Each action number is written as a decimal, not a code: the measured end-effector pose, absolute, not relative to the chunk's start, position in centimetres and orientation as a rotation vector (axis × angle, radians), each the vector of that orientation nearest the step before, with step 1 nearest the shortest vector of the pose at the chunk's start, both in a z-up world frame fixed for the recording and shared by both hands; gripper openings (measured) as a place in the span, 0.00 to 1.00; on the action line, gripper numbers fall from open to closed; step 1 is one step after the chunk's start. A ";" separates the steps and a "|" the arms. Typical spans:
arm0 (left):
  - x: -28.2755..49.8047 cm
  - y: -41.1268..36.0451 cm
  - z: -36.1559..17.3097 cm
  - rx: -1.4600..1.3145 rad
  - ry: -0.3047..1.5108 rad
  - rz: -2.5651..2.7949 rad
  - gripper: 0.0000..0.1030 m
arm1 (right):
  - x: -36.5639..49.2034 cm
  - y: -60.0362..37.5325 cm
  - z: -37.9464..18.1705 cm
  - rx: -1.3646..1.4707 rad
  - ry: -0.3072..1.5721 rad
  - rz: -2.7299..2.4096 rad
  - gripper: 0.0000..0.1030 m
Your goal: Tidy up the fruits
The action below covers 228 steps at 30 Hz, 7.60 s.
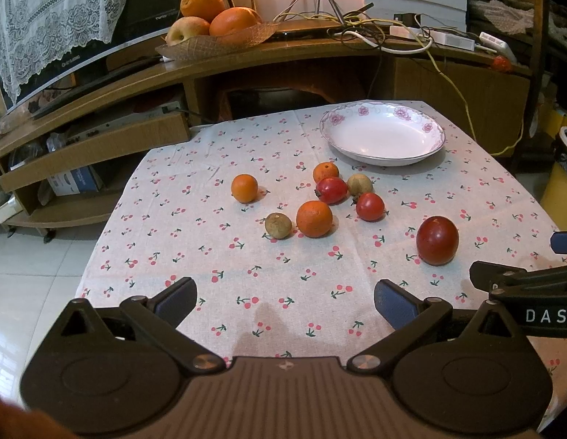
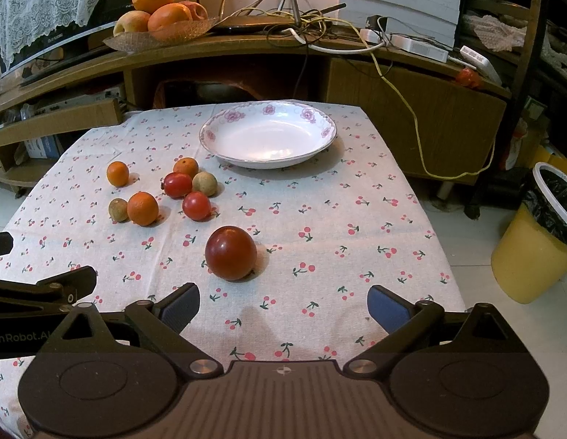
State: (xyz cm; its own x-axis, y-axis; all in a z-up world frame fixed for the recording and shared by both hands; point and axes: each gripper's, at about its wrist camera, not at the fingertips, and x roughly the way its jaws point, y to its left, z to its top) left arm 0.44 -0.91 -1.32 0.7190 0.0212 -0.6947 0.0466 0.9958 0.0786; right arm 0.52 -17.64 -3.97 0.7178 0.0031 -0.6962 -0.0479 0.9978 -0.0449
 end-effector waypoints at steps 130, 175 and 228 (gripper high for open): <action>22.0 -5.8 -3.4 0.075 0.788 -0.382 0.28 | 20.2 -19.7 -4.8 -0.064 0.782 0.231 0.42; 16.2 0.6 -1.2 0.084 0.805 -0.397 0.41 | 16.0 -17.0 -3.6 -0.102 0.758 0.389 0.53; 14.4 -0.1 -5.4 0.203 0.880 -0.457 0.42 | 14.5 -14.5 -6.2 -0.176 0.927 0.551 0.29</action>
